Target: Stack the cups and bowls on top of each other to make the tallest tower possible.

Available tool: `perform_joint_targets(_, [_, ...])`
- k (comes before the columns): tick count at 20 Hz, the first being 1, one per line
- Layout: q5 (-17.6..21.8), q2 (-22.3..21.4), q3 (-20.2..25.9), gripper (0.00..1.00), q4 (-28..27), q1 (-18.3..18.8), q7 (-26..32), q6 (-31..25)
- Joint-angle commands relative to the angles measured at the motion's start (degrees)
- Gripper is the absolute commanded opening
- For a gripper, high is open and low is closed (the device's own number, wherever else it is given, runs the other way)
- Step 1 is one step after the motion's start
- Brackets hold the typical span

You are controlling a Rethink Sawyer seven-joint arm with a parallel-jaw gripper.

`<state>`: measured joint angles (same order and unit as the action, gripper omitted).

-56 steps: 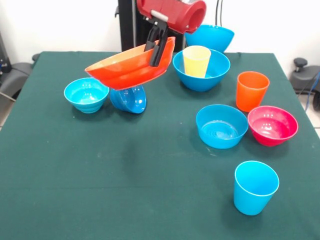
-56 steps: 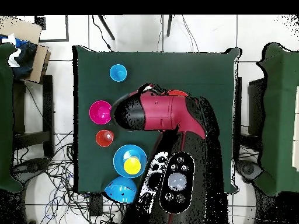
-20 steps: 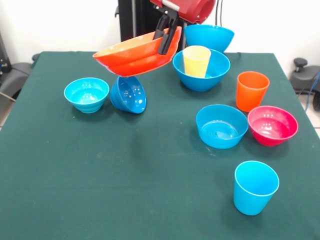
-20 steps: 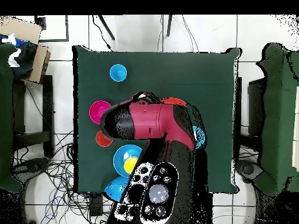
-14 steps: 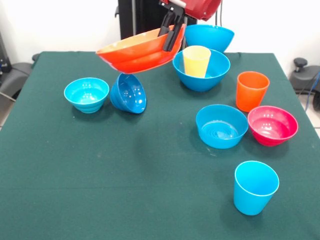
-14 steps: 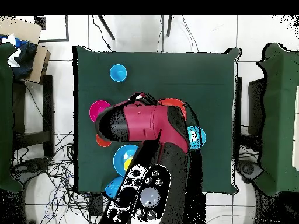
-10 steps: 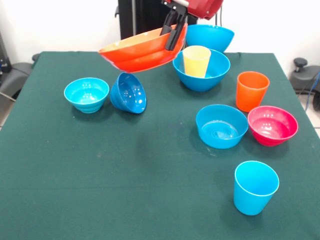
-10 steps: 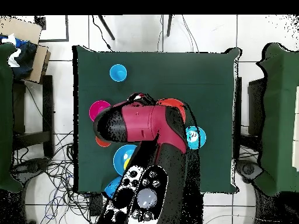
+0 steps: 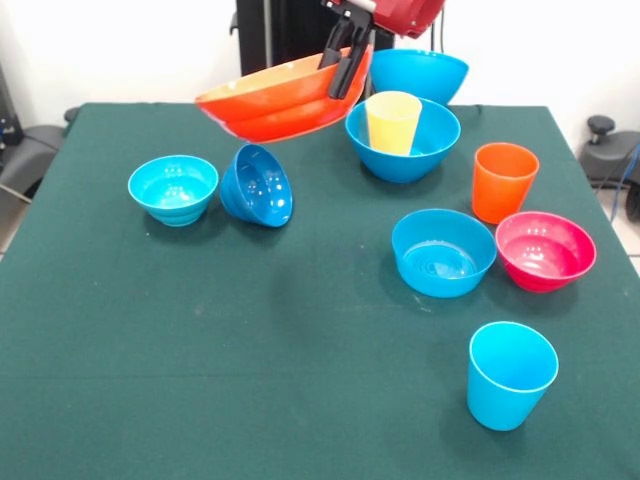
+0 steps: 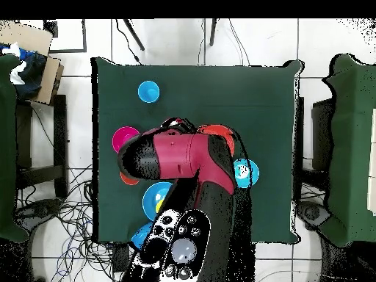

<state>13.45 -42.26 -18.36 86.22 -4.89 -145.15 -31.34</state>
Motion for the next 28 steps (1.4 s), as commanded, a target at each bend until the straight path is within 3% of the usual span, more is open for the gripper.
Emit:
perform_joint_targets(1, [-0.5, 3.5, 1.4, 0.0, 0.4, -1.3, -4.6, -5.3])
perform_joint_targets(21, [-2.5, 13.7, -3.7, 0.0, -4.4, -5.2, -11.5, 2.7])
perform_joint_targets(28, [-4.2, 15.0, -5.3, 0.0, -4.6, -6.2, -11.1, 3.9])
